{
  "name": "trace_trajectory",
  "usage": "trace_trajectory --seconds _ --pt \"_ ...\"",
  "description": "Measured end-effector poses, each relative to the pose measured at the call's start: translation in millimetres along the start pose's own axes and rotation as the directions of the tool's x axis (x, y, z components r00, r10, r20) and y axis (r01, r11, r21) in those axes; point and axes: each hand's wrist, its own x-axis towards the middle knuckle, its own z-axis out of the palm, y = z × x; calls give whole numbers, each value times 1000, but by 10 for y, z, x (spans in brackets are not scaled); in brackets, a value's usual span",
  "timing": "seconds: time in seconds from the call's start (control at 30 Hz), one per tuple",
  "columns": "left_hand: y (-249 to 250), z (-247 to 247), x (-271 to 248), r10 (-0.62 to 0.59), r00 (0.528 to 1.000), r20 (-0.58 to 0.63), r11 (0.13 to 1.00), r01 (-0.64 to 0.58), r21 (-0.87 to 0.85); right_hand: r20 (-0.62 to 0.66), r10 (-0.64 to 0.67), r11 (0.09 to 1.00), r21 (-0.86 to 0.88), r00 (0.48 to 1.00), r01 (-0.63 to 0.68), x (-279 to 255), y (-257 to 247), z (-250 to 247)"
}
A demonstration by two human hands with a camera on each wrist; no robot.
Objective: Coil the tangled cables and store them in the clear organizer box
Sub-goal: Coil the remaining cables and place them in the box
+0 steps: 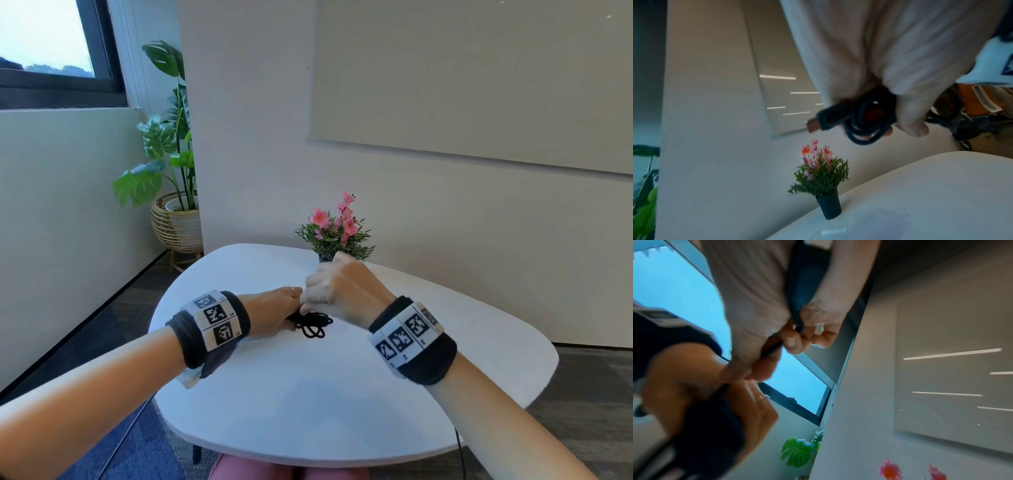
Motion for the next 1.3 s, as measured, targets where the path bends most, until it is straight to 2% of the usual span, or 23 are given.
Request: trace_trajectory --seconds 0.1,0.17,0.27,0.37,0.43,0.5,0.53,0.6,0.67,0.77,0.87,0.97,1.1,1.2,1.27,1.3 --pt "44 -85 -57 111 992 -56 992 -114 -51 -70 72 985 161 995 -60 -14 142 13" --pt "20 -171 -110 139 981 -133 982 -154 -110 -135 185 935 329 974 -132 -59 225 85" --pt "-58 -277 -198 36 966 -254 959 -105 -263 -145 354 810 541 924 -226 -162 278 250" --pt "-67 -298 -237 -58 965 -254 895 -63 -442 -116 477 714 629 871 -307 -226 115 467" --pt "-57 -254 -200 -149 941 -305 823 -54 -566 -123 544 696 618 830 -365 -191 -35 560" --pt "-78 -199 -143 -298 890 -345 742 -12 -670 -88 568 731 511 819 -452 -136 -134 599" --pt "-106 -169 -112 -376 865 -334 706 33 -708 -54 555 770 412 830 -488 -113 -171 603" --pt "-162 -106 -68 -466 834 -295 663 108 -740 -10 487 853 223 873 -473 -85 -253 606" --pt "-207 -39 -34 -477 830 -291 694 152 -703 31 434 894 107 900 -435 -78 -321 572" --pt "-218 28 -21 -413 841 -349 826 184 -533 95 377 926 -27 921 -376 -39 -379 452" --pt "-232 87 -3 -303 857 -416 911 132 -391 63 325 943 -96 943 -319 -17 -363 330" --pt "-233 114 7 -178 867 -465 961 53 -270 20 283 956 -92 959 -280 -32 -295 257" --pt "-132 131 -14 98 865 -492 978 -175 -114 3 201 979 -16 980 -201 -25 -159 148" --pt "-124 115 -51 211 876 -433 970 -242 -17 22 218 971 92 976 -219 -31 64 92" --pt "-125 76 -92 233 879 -417 961 -273 -38 54 255 916 305 965 -259 -67 177 56" --pt "-113 46 -113 228 884 -408 957 -281 -75 65 300 849 436 952 -297 -99 219 52"
